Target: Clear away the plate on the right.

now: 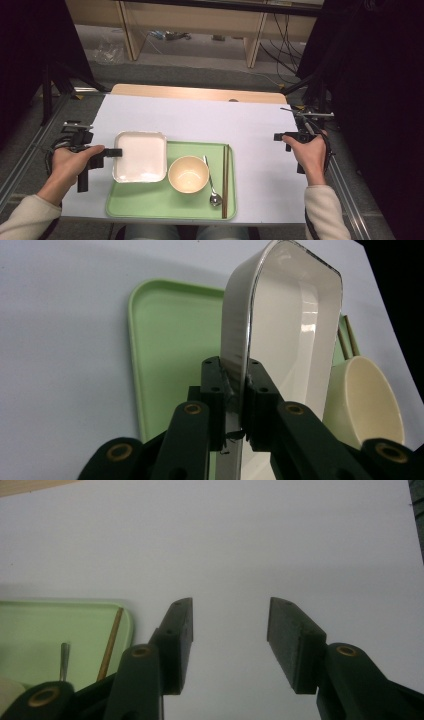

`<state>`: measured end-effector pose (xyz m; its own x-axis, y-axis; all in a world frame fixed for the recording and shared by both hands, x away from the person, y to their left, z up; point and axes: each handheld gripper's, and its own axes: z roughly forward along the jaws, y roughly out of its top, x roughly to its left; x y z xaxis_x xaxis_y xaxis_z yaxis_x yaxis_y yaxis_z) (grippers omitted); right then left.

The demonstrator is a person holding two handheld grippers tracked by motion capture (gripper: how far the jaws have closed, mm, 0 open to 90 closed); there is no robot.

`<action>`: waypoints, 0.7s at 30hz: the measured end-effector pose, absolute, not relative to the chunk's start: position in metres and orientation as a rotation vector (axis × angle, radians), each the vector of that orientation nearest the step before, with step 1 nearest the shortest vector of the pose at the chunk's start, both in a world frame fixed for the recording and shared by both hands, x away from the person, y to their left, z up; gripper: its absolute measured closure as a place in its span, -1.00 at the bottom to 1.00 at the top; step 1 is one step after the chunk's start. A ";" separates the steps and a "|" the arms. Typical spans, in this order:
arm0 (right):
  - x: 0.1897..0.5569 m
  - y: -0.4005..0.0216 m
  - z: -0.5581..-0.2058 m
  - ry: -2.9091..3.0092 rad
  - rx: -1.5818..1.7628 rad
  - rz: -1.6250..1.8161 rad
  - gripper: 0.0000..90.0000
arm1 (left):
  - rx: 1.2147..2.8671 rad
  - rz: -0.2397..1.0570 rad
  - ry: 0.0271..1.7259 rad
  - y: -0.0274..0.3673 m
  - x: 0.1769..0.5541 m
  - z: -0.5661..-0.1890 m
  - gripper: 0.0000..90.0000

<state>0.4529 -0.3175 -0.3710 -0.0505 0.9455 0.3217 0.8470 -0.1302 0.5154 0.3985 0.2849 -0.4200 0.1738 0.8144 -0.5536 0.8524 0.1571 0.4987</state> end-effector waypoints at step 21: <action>0.453 -0.315 -0.375 1.988 2.027 0.877 0.20 | 1.690 -0.105 1.655 0.279 0.411 -0.441 0.80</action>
<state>0.4528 -0.3146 -0.3747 -0.0620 0.9561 0.2866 0.8563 -0.0966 0.5074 0.4113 0.2792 -0.4407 0.1583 0.8248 -0.5429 0.8868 0.1229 0.4454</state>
